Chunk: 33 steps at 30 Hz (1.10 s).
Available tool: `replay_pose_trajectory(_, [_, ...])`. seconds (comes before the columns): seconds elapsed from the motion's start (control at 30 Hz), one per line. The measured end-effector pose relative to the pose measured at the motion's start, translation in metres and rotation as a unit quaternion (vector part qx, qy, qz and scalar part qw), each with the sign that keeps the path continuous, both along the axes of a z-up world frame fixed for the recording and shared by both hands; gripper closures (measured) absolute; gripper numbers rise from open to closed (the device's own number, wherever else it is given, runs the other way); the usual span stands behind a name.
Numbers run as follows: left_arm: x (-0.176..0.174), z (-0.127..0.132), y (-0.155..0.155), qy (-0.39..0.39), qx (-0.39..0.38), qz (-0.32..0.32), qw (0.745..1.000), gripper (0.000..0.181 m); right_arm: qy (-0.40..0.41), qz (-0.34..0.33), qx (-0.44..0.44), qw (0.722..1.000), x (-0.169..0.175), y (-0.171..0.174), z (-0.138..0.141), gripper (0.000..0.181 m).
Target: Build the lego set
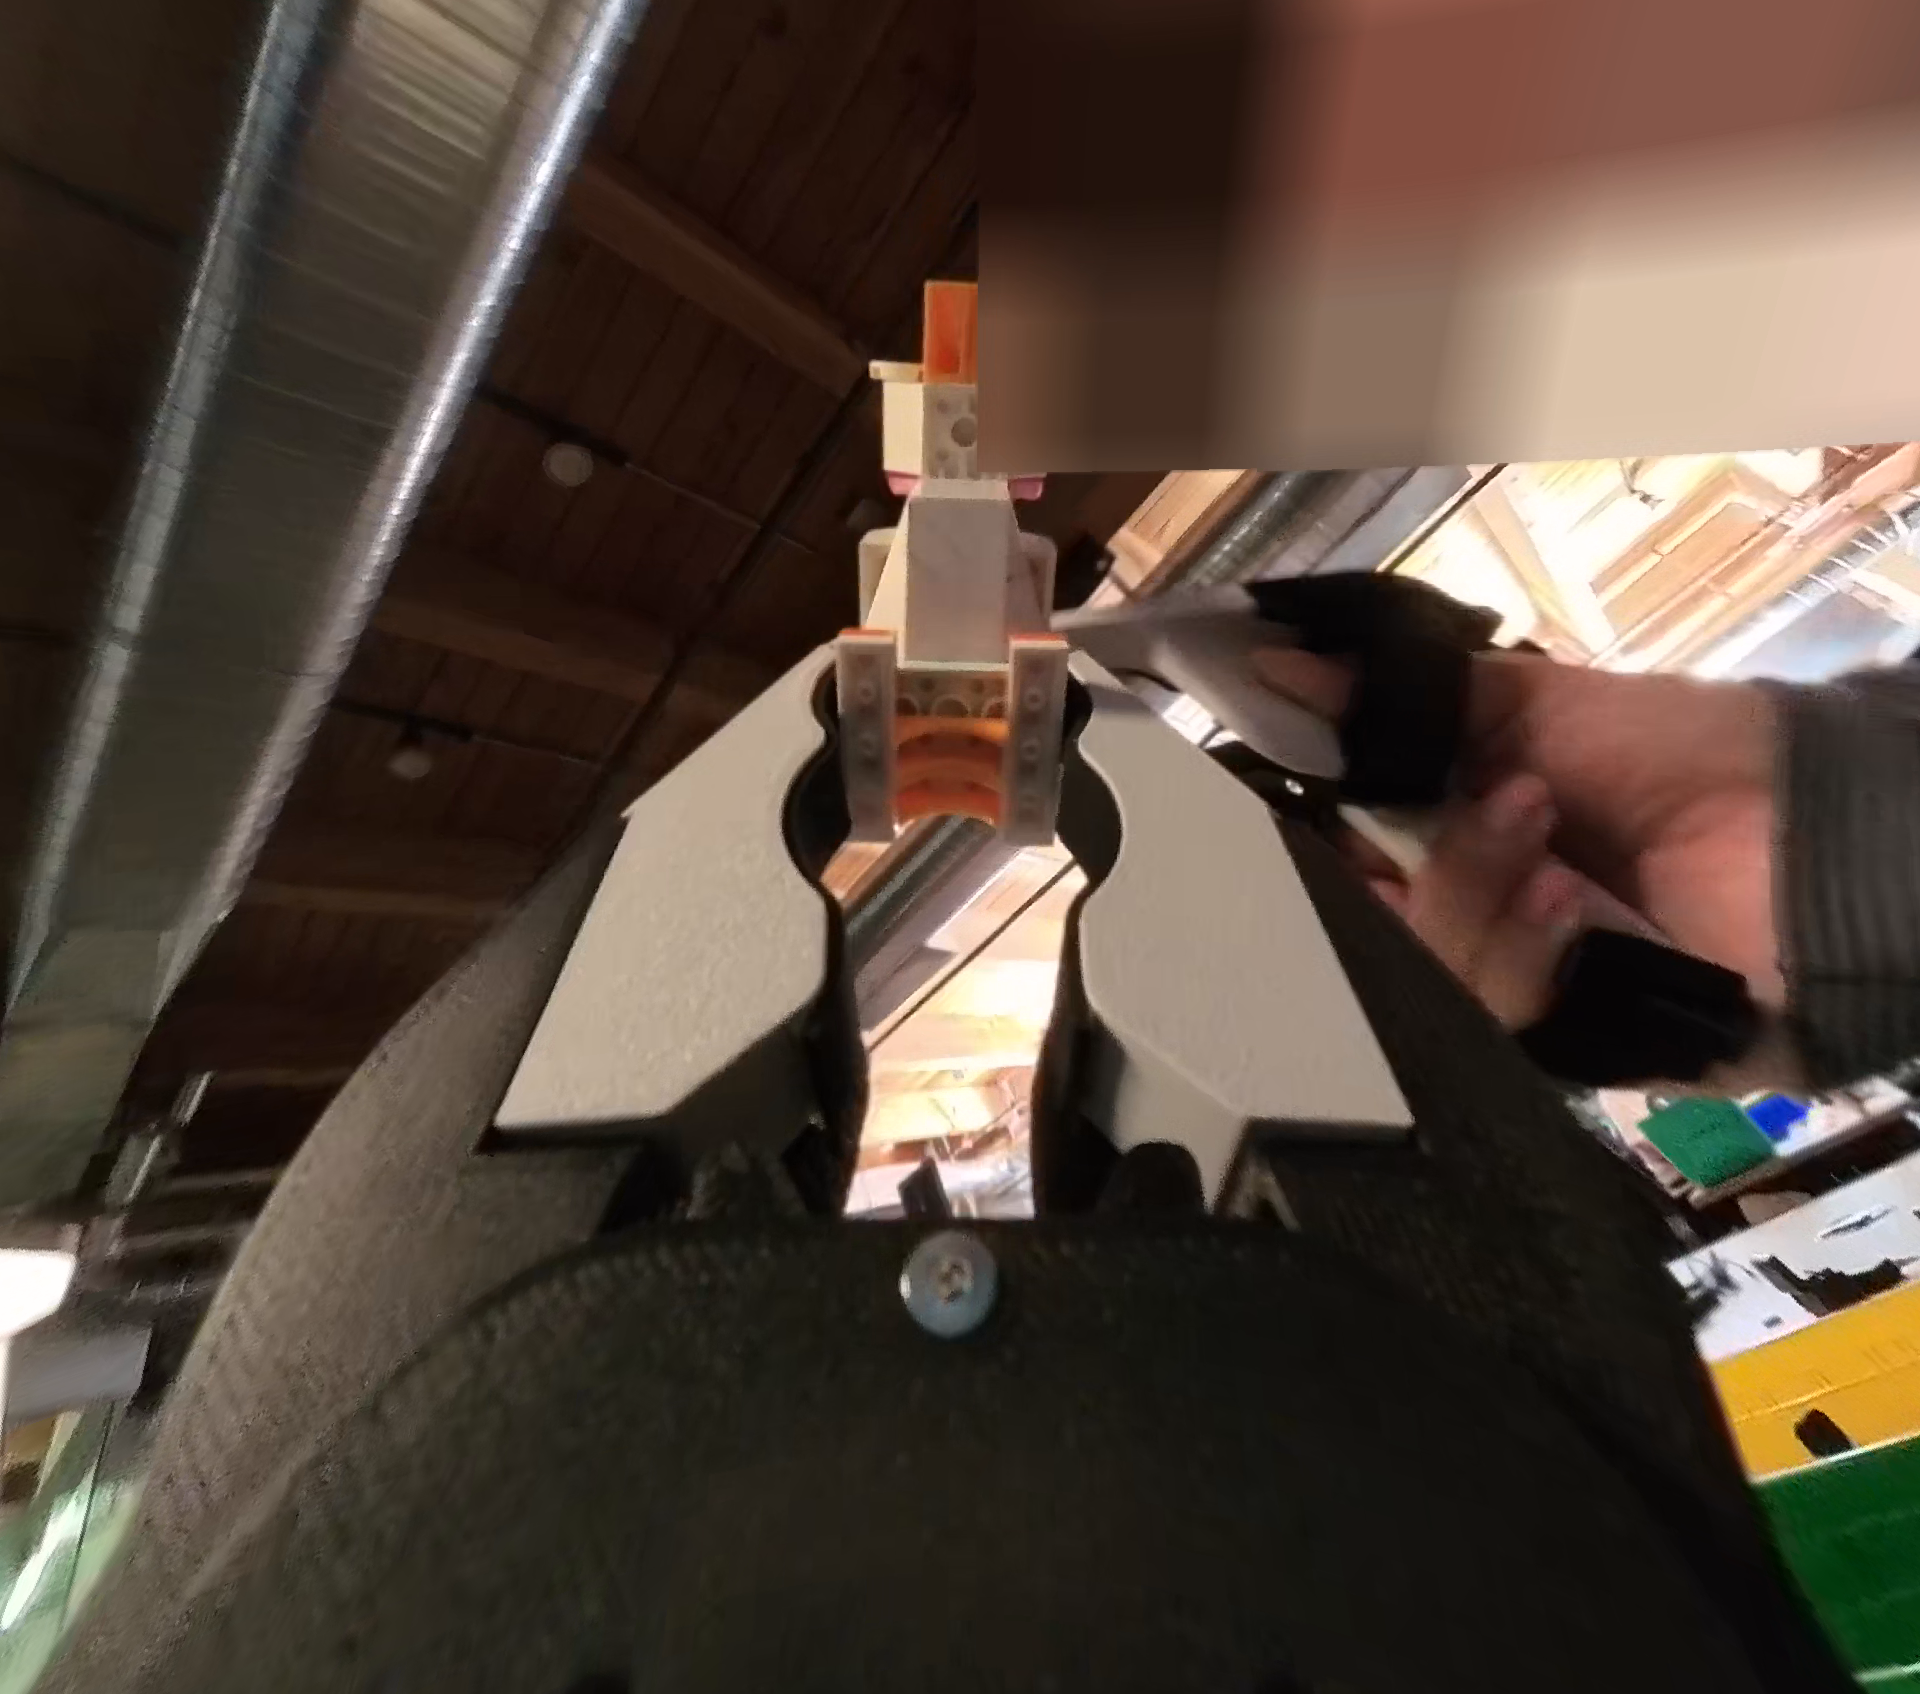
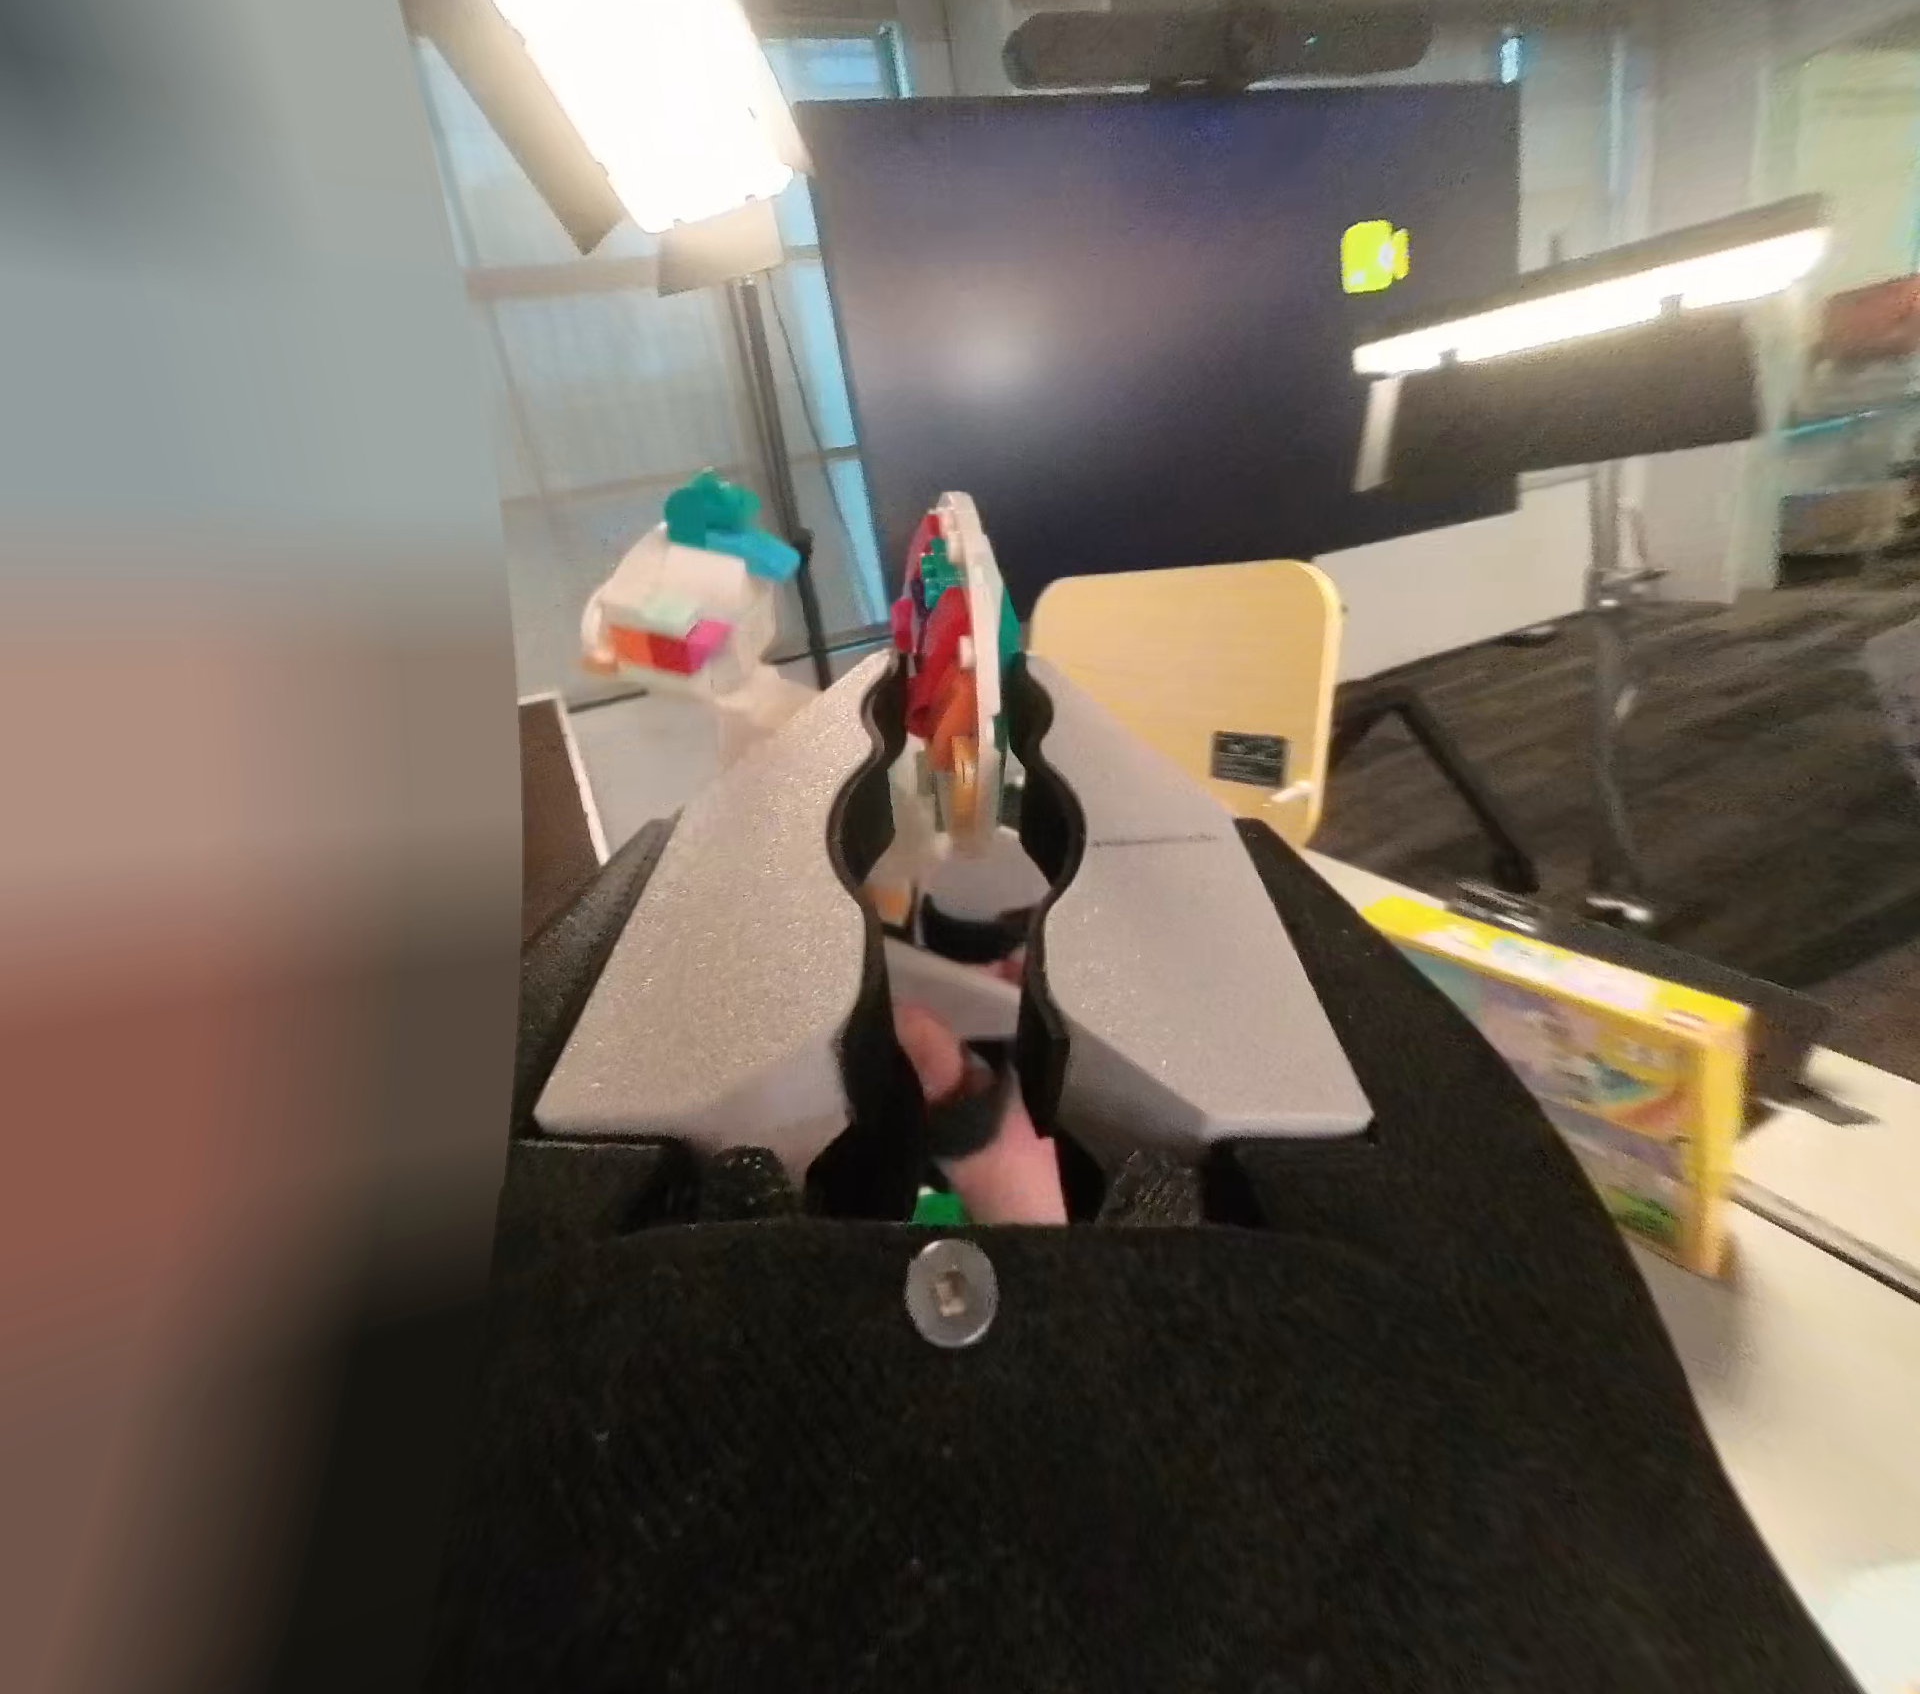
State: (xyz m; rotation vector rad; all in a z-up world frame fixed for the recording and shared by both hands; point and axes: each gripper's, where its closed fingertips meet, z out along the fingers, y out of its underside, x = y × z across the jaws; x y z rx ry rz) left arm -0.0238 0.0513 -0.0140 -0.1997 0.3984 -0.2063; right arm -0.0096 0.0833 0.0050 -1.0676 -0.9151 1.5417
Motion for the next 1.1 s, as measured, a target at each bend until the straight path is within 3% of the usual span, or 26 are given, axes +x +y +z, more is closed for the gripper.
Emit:
replay_pose_trajectory(0.1, [-0.011, -0.003, 0.020, -0.006, -0.061, -0.010, 0.998, 0.146, -0.048, -0.063, 0.017, 0.997, 0.026, 0.041, -0.038, 0.164])
replay_pose_trajectory(0.23, [-0.003, -0.036, 0.063, 0.041, -0.233, -0.039, 0.971, 0.146, -0.166, -0.130, -0.054, 0.976, 0.067, 0.107, -0.142, 0.164])
replay_pose_trajectory(0.33, [0.012, -0.087, 0.089, 0.078, -0.387, -0.082, 0.915, 0.146, -0.287, -0.111, -0.135, 0.942, 0.084, 0.134, -0.238, 0.164])
replay_pose_trajectory(0.43, [0.026, -0.156, 0.107, 0.103, -0.531, -0.079, 0.837, 0.146, -0.348, -0.071, -0.195, 0.914, 0.089, 0.142, -0.305, 0.164])
replay_pose_trajectory(0.6, [0.037, -0.265, 0.115, 0.132, -0.677, -0.021, 0.724, 0.146, -0.382, -0.032, -0.198, 0.902, 0.089, 0.144, -0.345, 0.164])
replay_pose_trajectory(0.77, [0.039, -0.330, 0.113, 0.161, -0.740, 0.060, 0.650, 0.146, -0.422, -0.002, -0.168, 0.891, 0.092, 0.144, -0.369, 0.164])
replay_pose_trajectory(0.87, [0.040, -0.340, 0.112, 0.175, -0.741, 0.083, 0.643, 0.146, -0.439, 0.053, -0.182, 0.878, 0.090, 0.134, -0.379, 0.164])
replay_pose_trajectory(1.0, [0.045, -0.319, 0.109, 0.165, -0.676, 0.089, 0.712, 0.146, -0.462, 0.104, -0.223, 0.852, 0.088, 0.127, -0.394, 0.163])
replay_pose_trajectory(1.1, [0.043, -0.297, 0.109, 0.137, -0.618, 0.132, 0.763, 0.146, -0.469, 0.116, -0.254, 0.838, 0.082, 0.130, -0.402, 0.163])
